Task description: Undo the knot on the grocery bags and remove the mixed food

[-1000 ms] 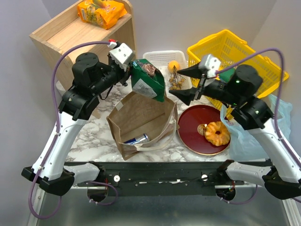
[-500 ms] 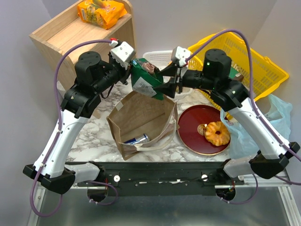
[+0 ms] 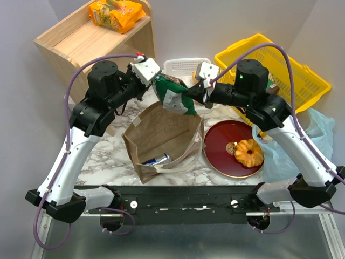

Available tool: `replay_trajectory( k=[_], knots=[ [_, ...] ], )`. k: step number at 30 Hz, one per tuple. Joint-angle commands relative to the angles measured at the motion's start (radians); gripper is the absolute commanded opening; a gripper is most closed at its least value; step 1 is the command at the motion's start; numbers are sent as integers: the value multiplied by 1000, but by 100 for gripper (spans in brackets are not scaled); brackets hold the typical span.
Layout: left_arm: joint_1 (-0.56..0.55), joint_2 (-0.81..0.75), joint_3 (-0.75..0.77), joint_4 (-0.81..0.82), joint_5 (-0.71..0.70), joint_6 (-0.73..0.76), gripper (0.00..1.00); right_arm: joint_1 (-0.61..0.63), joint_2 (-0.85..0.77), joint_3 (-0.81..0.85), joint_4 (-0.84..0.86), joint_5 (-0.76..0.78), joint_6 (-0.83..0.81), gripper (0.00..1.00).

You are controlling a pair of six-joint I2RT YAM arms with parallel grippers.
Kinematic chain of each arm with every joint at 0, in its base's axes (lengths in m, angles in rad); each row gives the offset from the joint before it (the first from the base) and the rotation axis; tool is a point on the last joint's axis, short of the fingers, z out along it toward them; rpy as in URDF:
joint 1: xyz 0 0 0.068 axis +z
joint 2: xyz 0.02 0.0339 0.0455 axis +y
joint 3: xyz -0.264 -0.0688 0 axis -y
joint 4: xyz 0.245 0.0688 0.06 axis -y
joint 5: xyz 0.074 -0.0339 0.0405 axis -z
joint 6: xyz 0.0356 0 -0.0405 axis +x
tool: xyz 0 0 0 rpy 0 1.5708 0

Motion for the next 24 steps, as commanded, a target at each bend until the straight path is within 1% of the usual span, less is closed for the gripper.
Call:
replay_trajectory(
  k=[1,3,7,9,10,11,13,14,15,19,24],
  knots=[
    [11,-14,58,-164,-107,278,0,-20,-64,41,-117,117,-296,1],
    [13,-5,75,-184,-121,315,0,-44,-60,45,-133,177,-341,0],
    [13,3,86,-187,-103,297,0,-78,-40,79,-134,189,-393,1],
    [13,13,99,-198,-99,300,0,-78,-35,80,-130,223,-458,1],
    [13,18,107,-207,-106,305,0,-78,-29,79,-128,243,-531,0],
    [13,23,115,-215,-112,312,0,-79,-26,80,-119,287,-568,1],
    [13,24,129,-230,-115,340,0,-98,-21,80,-113,310,-666,0],
    [13,23,129,-226,-124,351,0,-109,-20,80,-88,315,-679,0],
    [13,17,129,-216,-130,354,0,-131,-18,83,-73,315,-684,0],
    [14,10,147,-164,-135,345,0,-156,9,109,-6,321,-649,0],
    [13,20,211,-123,-107,259,0,-156,48,138,90,295,-575,0]
  ],
)
